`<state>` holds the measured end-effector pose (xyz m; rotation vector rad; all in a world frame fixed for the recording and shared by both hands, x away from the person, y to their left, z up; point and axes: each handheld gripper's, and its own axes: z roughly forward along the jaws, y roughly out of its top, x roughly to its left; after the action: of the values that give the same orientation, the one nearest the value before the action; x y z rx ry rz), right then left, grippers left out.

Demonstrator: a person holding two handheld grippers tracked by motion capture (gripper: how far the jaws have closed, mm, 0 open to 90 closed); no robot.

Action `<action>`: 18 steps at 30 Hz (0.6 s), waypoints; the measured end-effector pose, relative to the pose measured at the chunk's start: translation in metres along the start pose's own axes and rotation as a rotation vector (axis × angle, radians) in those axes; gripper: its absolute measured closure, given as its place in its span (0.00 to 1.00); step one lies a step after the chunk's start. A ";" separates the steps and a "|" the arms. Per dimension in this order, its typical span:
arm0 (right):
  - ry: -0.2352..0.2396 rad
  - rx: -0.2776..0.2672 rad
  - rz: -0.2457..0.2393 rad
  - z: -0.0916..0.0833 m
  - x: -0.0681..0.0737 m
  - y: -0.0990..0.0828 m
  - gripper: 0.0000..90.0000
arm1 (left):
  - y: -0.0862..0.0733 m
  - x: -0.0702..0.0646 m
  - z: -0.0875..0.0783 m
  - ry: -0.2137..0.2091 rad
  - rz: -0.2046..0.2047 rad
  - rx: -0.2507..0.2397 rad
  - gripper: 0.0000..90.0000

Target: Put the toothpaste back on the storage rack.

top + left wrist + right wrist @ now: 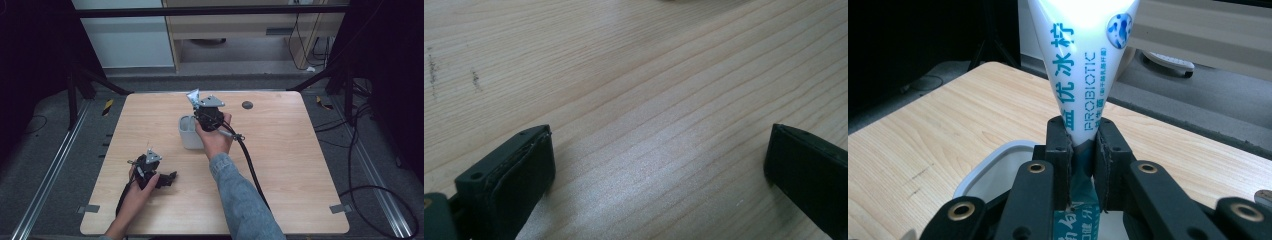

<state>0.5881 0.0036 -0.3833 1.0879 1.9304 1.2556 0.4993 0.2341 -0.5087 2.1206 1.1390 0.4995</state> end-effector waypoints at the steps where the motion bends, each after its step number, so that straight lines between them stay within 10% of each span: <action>1: 0.000 0.002 -0.002 0.000 0.000 -0.001 0.88 | 0.000 0.000 0.000 0.000 0.000 0.000 0.00; 18: -0.003 0.041 0.006 0.004 -0.001 -0.013 0.88 | 0.000 0.000 0.000 0.001 0.003 0.000 0.00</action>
<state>0.5872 0.0016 -0.3967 1.1163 1.9602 1.2221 0.4994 0.2343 -0.5087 2.1230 1.1365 0.5019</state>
